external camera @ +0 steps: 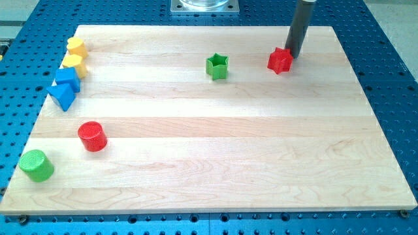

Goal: Slide the red circle near to the left side of the green star

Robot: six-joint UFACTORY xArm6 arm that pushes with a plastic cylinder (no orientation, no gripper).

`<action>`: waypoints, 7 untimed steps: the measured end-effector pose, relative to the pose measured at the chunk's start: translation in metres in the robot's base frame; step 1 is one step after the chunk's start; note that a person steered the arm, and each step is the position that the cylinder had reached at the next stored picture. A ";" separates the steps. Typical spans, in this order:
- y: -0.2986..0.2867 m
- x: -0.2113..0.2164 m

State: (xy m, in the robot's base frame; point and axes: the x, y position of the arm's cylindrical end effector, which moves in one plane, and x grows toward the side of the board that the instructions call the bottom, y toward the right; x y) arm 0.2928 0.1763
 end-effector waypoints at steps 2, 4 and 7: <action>0.012 0.030; -0.037 0.134; -0.348 0.326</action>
State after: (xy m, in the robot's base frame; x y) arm 0.6187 -0.1715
